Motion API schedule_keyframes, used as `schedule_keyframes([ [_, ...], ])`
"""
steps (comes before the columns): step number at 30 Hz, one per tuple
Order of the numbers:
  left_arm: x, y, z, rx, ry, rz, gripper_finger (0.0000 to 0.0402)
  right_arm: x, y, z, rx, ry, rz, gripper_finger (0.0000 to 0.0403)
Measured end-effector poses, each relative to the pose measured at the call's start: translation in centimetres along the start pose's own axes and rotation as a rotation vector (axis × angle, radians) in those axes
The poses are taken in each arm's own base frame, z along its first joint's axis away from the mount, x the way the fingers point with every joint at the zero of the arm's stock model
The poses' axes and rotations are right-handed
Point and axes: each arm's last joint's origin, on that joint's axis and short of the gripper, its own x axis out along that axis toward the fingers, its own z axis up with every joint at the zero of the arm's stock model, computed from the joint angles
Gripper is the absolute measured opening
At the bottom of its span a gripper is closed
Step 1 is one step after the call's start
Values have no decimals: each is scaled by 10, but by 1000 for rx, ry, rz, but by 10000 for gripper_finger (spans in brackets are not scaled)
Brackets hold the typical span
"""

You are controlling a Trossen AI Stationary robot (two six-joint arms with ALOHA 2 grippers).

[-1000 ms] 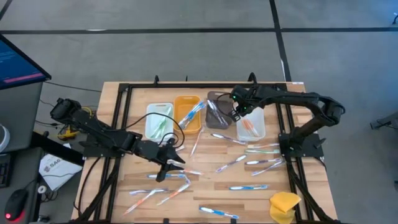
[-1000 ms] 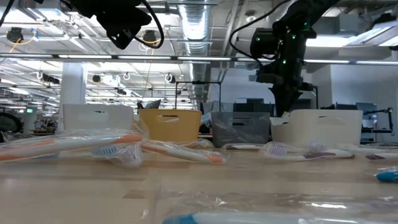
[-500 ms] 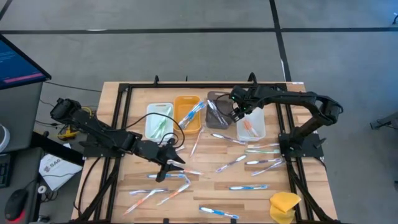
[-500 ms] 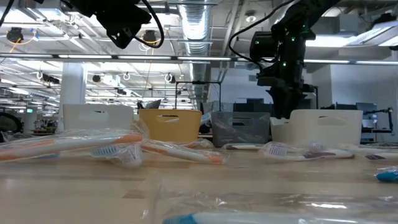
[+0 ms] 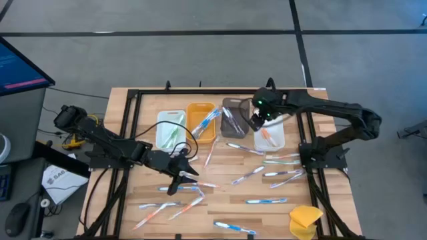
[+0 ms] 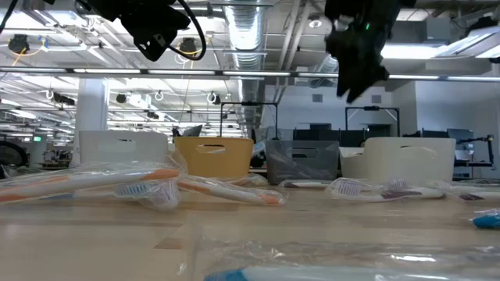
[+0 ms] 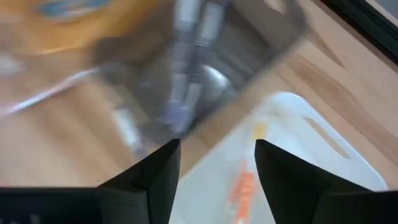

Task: Pick & Place Toothbrushes
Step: Put the purple toothbrush into the black transparent bin

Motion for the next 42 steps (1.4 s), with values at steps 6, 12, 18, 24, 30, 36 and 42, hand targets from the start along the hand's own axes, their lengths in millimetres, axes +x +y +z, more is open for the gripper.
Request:
schedule_keyframes([
  [6, 0, 0, 0, 1, 0, 0, 127, -30, 30, -21, -236, -58, 144, 187],
  [12, 0, 0, 0, 2, 1, 0, 127, -41, 66, -47, -408, -45, 244, 179],
  [18, 0, 0, 0, 0, 1, 0, 127, -36, 104, -67, -545, -28, 319, 172],
  [24, 0, 0, 0, 0, 2, 0, 127, -14, 144, -86, -644, 1, 362, 164],
  [30, 0, 0, 0, -1, 2, 1, 127, 21, 174, -104, -717, 68, 345, 154],
  [36, 0, 0, 0, 0, 3, 1, 127, 63, 189, -117, -748, 152, 284, 145],
  [42, 0, 0, 0, 1, 4, 1, 127, 100, 196, -128, -793, 219, 231, 144],
])
